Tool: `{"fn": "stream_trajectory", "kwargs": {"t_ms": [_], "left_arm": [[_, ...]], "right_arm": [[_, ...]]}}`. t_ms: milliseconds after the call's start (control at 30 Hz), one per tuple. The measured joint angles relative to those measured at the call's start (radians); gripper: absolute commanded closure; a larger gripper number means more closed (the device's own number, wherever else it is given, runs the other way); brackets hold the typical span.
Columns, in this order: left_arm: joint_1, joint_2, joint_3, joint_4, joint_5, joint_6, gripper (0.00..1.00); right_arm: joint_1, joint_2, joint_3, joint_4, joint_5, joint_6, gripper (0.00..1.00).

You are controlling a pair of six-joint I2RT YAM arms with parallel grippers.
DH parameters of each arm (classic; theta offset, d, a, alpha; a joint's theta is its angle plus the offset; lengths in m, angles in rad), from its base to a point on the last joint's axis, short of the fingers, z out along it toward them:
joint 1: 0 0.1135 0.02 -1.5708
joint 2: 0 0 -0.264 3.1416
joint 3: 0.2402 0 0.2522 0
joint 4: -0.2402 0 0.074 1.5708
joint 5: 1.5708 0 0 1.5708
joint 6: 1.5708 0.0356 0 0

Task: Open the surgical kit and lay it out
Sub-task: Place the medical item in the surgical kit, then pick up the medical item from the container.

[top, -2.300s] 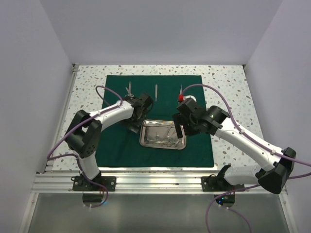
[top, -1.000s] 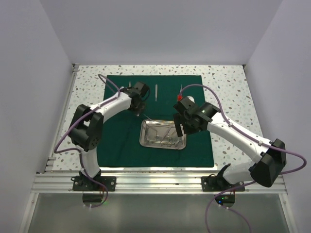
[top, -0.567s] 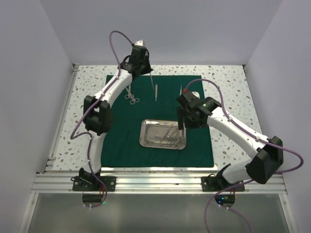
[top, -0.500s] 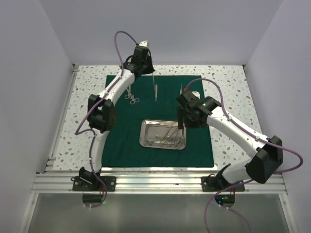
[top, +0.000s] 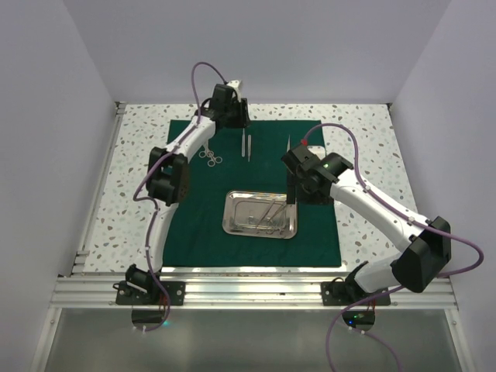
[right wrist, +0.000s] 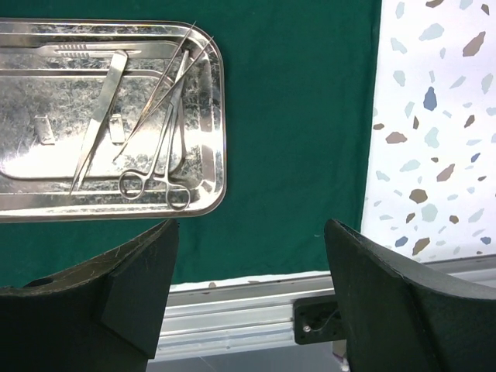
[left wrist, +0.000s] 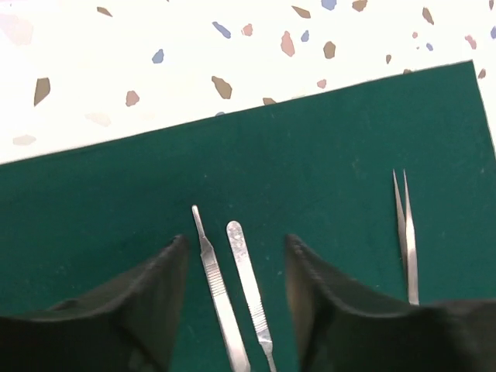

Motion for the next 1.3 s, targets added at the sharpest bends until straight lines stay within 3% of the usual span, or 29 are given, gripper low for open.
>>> {"fn": "stream_trajectory", "kwargs": {"t_ms": [33,100,233,400,500,667,767,867,1300], "left_arm": [[0.001,0.000,0.000,0.000,0.000,0.000,0.34],[0.004,-0.002,0.000,-0.001,-0.004,-0.003,0.32],[0.004,-0.051,-0.035,-0.021,-0.024,0.003,0.37],[-0.020,-0.255,-0.185,-0.080,-0.055,0.043,0.38],[-0.093,-0.407,-0.283,-0.107,-0.092,0.087,0.38],[-0.324,-0.581,-0.486,-0.101,-0.116,0.121,0.39],[-0.452,-0.603,-0.626,-0.113,-0.114,0.115,0.42],[-0.512,-0.595,-0.734,-0.159,-0.138,0.098,0.42],[-0.550,-0.594,-0.844,-0.196,-0.267,0.035,0.44]], "right_arm": [[0.000,0.002,0.000,-0.002,0.002,0.002,0.21],[0.000,0.008,0.003,-0.005,0.005,0.003,0.21],[0.000,0.021,0.006,-0.006,0.005,0.002,0.20],[0.000,0.017,0.006,-0.005,0.005,-0.001,0.20],[0.000,-0.006,0.005,-0.003,0.005,-0.004,0.20],[0.000,-0.089,-0.002,-0.003,0.003,-0.007,0.20],[0.000,-0.145,-0.013,-0.016,0.004,-0.007,0.20],[0.000,-0.189,-0.023,-0.024,0.005,-0.006,0.19],[0.000,-0.274,-0.081,-0.068,0.005,-0.006,0.19]]}}
